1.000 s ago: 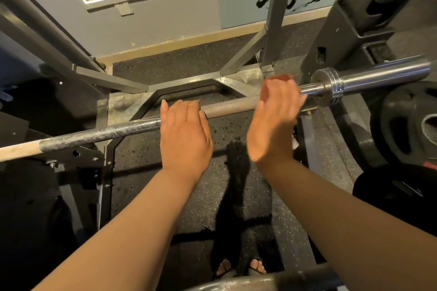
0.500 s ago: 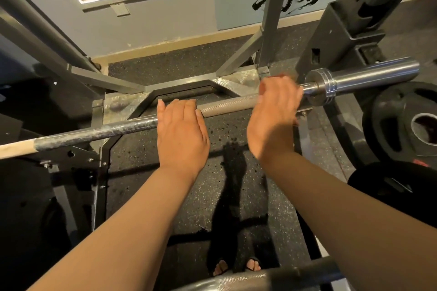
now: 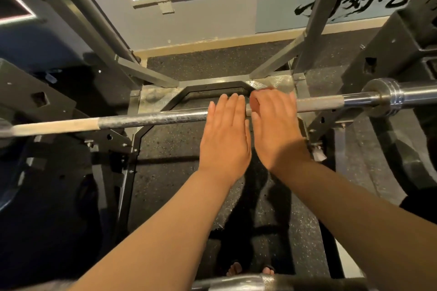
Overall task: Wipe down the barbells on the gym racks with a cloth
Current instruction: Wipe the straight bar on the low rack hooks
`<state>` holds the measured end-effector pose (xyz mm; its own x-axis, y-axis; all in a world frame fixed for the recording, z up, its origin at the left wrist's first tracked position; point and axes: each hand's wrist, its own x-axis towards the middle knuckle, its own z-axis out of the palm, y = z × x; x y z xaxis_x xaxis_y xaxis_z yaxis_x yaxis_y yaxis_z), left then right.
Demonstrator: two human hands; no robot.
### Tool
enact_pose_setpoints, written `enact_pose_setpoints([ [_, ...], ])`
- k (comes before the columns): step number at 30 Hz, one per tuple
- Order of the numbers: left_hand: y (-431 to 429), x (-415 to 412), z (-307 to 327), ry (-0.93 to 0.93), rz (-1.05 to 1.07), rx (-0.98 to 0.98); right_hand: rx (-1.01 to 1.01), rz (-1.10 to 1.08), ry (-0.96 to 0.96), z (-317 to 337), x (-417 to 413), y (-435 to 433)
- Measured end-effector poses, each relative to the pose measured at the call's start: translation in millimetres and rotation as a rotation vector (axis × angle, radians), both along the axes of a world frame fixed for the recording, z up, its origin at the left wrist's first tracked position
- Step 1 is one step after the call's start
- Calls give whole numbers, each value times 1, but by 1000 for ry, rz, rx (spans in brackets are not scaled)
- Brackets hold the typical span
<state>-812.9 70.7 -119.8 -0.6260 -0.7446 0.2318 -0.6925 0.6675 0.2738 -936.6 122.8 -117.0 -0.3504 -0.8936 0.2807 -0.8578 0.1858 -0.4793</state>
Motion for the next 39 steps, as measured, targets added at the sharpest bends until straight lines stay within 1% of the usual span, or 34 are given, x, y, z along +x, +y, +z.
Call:
enact_pose_setpoints([
  [2, 0, 6, 1, 4, -14, 11, 31, 81, 19, 2, -13, 4],
  [5, 2, 13, 2, 7, -20, 5, 6, -32, 15, 6, -20, 10],
  [8, 3, 18, 2, 20, 13, 10, 4, -103, 2, 7, 12, -6],
  [9, 2, 22, 1, 41, 35, 27, 40, -75, 4, 7, 24, -14],
  [11, -2, 35, 3, 92, 89, 56, 132, 49, 1, 12, 39, -25],
  [13, -5, 48, 4, 150, 132, 68, 183, 162, -20, 17, 39, -29],
  [15, -7, 50, 11, 240, 219, 124, 205, 263, -94, 21, 30, -25],
  [17, -5, 33, 23, 338, 305, 201, 177, 327, -235, 21, 20, -19],
  [18, -4, 19, 29, 363, 289, 223, 118, 324, -338, 21, 13, -17],
  [19, -3, 3, 33, 370, 231, 233, 27, 303, -436, 22, 7, -16],
  [20, -1, -10, 34, 364, 162, 235, -66, 271, -481, 22, 1, -14],
  [21, -1, -20, 32, 355, 117, 231, -142, 251, -456, 21, -4, -13],
  [22, -4, -24, 28, 352, 105, 219, -179, 249, -388, 19, -8, -12],
  [24, -12, -20, 17, 340, 113, 160, -152, 264, -311, 10, -12, -12],
  [26, -18, -3, 9, 266, 68, 63, -121, 242, -338, 5, -7, -16],
  [28, -24, 16, 7, 219, 50, 8, -163, 195, -275, -1, -1, -18],
  [30, -31, 35, 5, 219, 129, -29, -204, 174, -128, -6, 3, -19],
  [32, -33, 44, 5, 249, 265, -47, -171, 182, -31, -12, 4, -21],
  [34, -28, 33, 7, 317, 380, -3, -94, 184, -38, -13, 6, -23],
  [35, -24, 22, 8, 340, 404, 27, -68, 181, -34, -13, 7, -25],
  [37, -18, 1, 7, 331, 368, 27, -65, 158, -6, -12, 8, -28],
  [39, -19, 0, 3, 295, 263, -29, -100, 115, -6, -12, 7, -30],
])
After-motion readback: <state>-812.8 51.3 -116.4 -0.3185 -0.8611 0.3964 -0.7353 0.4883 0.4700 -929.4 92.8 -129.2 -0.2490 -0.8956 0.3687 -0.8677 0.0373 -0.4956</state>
